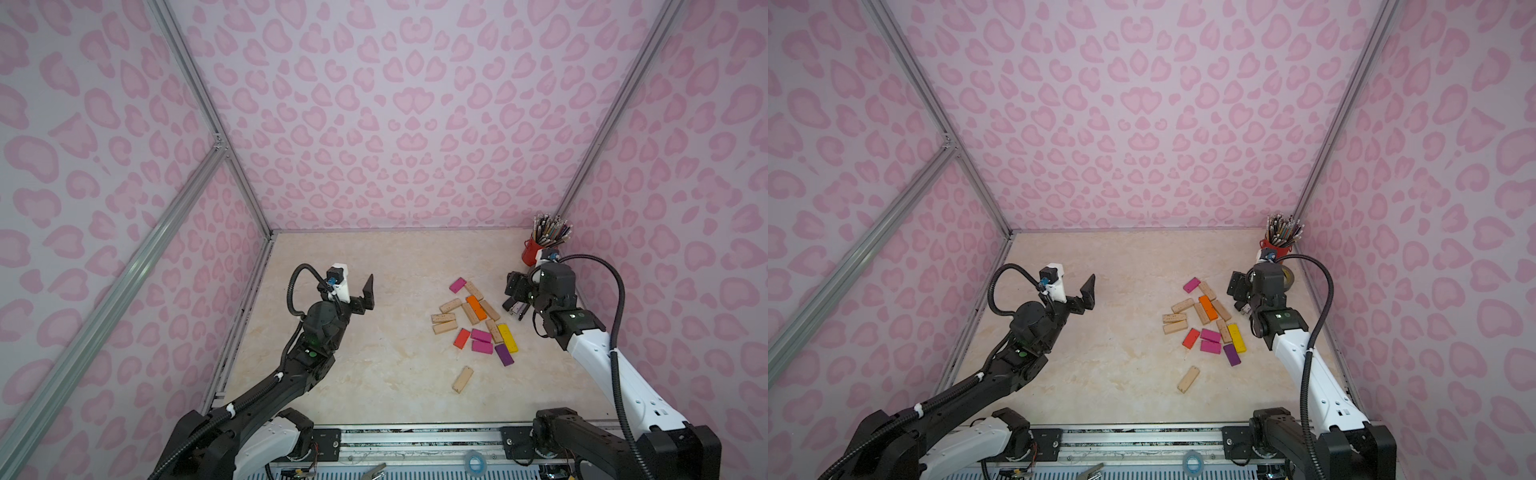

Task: Assemble the letter k with building blocks
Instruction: Pick up the building block from the center of the board.

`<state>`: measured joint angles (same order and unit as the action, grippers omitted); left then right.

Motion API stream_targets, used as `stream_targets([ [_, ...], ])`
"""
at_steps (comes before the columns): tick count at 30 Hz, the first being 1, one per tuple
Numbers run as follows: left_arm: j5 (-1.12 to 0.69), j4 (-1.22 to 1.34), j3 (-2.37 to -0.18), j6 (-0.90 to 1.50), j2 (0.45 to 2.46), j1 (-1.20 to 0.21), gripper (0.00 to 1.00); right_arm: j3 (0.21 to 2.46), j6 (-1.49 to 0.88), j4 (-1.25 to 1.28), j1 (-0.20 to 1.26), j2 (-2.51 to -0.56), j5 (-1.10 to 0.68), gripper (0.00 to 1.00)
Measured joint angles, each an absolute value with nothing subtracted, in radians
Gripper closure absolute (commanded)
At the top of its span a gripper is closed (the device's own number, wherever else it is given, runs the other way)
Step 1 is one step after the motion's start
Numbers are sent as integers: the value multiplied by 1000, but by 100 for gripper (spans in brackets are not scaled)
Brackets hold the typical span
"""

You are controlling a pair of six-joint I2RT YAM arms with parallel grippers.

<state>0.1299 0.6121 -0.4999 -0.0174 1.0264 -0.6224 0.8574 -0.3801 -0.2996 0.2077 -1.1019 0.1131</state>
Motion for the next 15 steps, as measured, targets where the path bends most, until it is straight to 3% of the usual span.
stream_targets([
  [6,-20,361,-587,-109,1022,-840,6,894,-463,-587,409,-1186,76,27],
  [15,-215,110,-566,-250,1030,-898,6,791,-733,-794,676,-1189,152,34],
])
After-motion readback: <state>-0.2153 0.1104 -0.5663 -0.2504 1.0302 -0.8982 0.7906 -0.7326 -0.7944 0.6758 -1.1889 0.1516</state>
